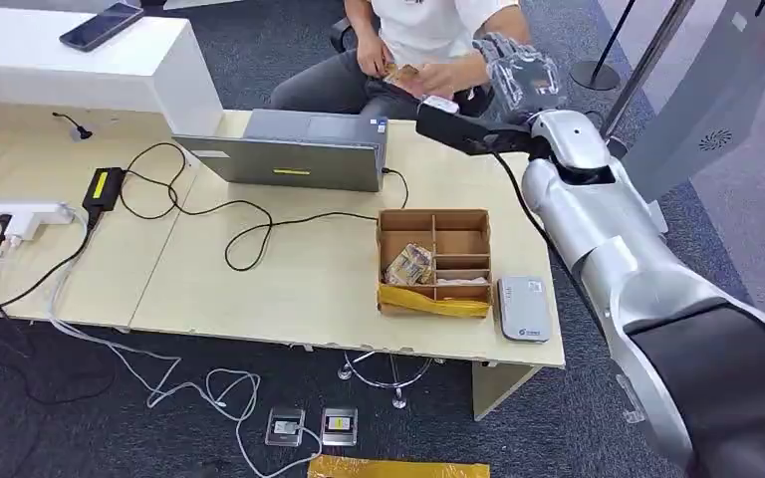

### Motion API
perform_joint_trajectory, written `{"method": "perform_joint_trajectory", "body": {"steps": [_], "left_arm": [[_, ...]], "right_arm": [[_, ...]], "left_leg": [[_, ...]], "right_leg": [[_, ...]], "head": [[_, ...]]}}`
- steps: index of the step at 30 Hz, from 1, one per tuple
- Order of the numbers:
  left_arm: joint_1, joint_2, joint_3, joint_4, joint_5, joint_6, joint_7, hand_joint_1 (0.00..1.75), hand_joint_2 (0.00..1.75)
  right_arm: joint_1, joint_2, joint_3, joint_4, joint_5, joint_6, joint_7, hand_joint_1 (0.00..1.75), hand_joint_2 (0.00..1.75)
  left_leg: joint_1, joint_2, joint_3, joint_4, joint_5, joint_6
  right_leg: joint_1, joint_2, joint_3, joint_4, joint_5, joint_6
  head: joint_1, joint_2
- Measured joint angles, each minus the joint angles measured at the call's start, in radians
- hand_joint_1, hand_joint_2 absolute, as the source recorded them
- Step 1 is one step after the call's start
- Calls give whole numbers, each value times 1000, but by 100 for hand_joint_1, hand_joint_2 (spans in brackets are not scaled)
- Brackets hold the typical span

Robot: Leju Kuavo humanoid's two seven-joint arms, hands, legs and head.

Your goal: Pass the card to the sensor for recognition and then transmit it.

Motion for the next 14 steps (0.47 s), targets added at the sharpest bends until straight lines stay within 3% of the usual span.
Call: {"method": "perform_joint_trajectory", "body": {"steps": [14], "left_arm": [[-2, 0, 0, 0, 0, -5, 0, 0, 175]], "right_arm": [[-4, -1, 0, 0, -39, -71, -3, 0, 175]], "left_leg": [[0, 0, 0, 0, 0, 0]], "right_leg": [[0, 0, 0, 0, 0, 0]], "head": [[0, 0]]}}
